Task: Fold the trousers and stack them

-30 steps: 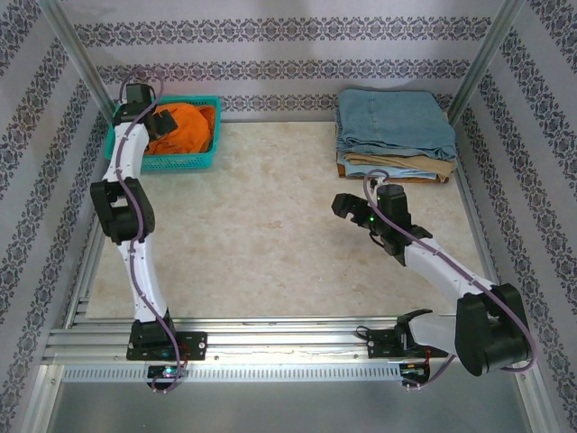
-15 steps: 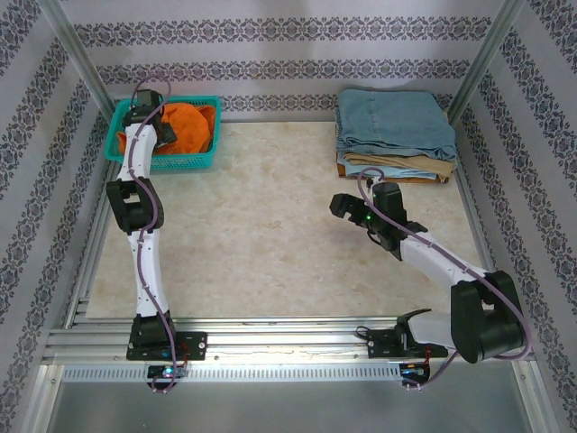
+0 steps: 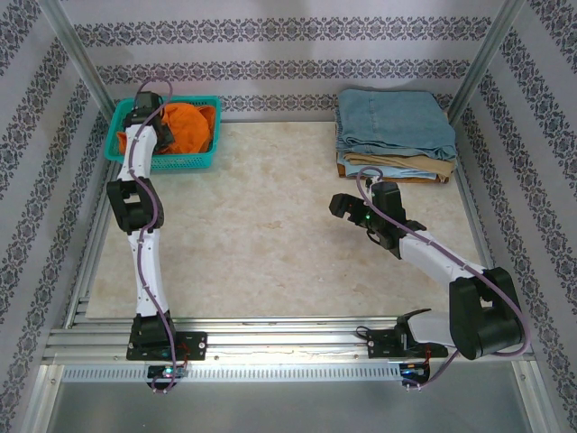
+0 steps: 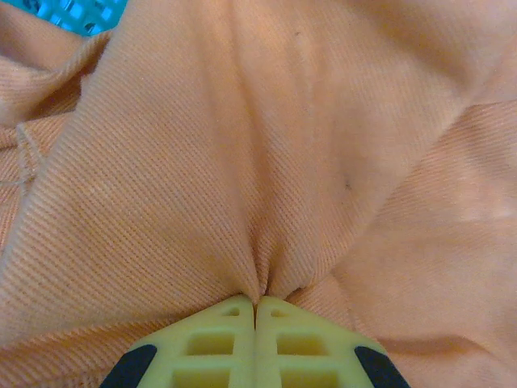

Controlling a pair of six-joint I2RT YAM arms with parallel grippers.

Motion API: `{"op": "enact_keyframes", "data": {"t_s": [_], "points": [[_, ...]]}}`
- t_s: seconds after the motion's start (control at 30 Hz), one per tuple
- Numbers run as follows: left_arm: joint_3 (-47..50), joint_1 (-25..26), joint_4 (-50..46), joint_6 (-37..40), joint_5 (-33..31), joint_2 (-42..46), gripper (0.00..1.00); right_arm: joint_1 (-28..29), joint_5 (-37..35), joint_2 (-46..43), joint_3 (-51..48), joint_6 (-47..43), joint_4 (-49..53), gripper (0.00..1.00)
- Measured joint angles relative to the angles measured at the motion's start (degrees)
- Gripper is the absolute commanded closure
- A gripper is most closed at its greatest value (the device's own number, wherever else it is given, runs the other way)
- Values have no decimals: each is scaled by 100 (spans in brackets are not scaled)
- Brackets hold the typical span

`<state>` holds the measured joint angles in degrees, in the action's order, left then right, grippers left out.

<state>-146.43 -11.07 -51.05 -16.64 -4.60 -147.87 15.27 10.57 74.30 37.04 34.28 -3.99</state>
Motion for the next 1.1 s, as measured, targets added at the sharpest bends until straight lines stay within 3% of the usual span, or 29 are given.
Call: {"op": "enact_keyframes", "data": {"t_s": [0.5, 0.8, 0.9, 1.07, 1.1], "points": [[17, 660, 748, 37, 697, 2332, 100, 0, -66, -308, -2, 35, -7, 2], [474, 1764, 1062, 542, 1342, 3939, 100, 2, -63, -334, -4, 118, -9, 2], [1655, 2404, 1600, 837, 1519, 5038, 100, 2, -61, -345, -4, 151, -11, 2], [4673, 3145, 2763, 879, 1731, 7394, 100, 57, -59, -345, -4, 168, -13, 2], [5392, 3289, 3075, 824, 1685, 7890, 94, 66, -59, -345, -7, 179, -15, 2]]}}
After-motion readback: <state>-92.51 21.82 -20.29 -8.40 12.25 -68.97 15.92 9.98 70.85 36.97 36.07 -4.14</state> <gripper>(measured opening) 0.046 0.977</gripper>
